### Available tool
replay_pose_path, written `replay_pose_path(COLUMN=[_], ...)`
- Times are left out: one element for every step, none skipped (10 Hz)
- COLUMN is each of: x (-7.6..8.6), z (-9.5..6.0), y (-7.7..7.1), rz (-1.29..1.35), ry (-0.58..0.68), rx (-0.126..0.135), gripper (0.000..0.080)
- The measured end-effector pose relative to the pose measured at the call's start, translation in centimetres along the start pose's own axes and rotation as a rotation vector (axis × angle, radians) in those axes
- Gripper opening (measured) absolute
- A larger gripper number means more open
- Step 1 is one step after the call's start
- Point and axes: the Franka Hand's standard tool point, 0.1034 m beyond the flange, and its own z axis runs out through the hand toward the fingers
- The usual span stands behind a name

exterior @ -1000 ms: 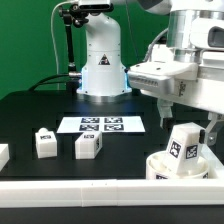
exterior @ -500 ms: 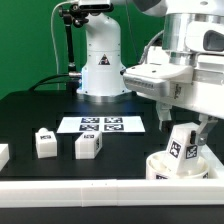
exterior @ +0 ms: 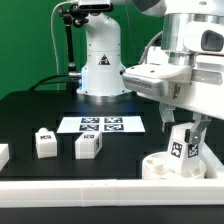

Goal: Assemble stool

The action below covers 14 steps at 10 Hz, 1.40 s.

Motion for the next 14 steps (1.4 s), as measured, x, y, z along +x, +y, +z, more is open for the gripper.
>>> replay_pose_path(x=[0.15,0.26,0.39,0.35,0.36,0.31,0.35,0.36,0.39,0.40,0.41,0.41,0.32,0.45], z=[0.02,0.04,0.04,0.06,0.07,0.08,0.07,0.07,0.06,0.06,0.06,0.08,0.11,0.13], y=[-0.20,-0.39,-0.50,-0.49,-0.51,-0.53,-0.51,-0.51,-0.50,-0.49,-0.49,-0.51,-0.61,-0.85], rz=[0.074,0.198,0.287,0.376,0.440,0.501,0.585,0.629,0.716,0.788,0.847,0.905,1.032,1.146], ry=[0.002,-0.001,-0.006,-0.009,-0.010,-0.010,-0.013,-0.015,-0.018,-0.021,-0.024,-0.023,-0.002,0.005], rx=[0.023,0.047,0.072,0.080,0.081,0.081,0.081,0.081,0.080,0.080,0.080,0.081,0.092,0.120], gripper=[0.0338,0.0338,0.0338,0.0340,0.0340,0.0340,0.0340,0.0340,0.0340,0.0340,0.0340,0.0340,0.0340,0.0340])
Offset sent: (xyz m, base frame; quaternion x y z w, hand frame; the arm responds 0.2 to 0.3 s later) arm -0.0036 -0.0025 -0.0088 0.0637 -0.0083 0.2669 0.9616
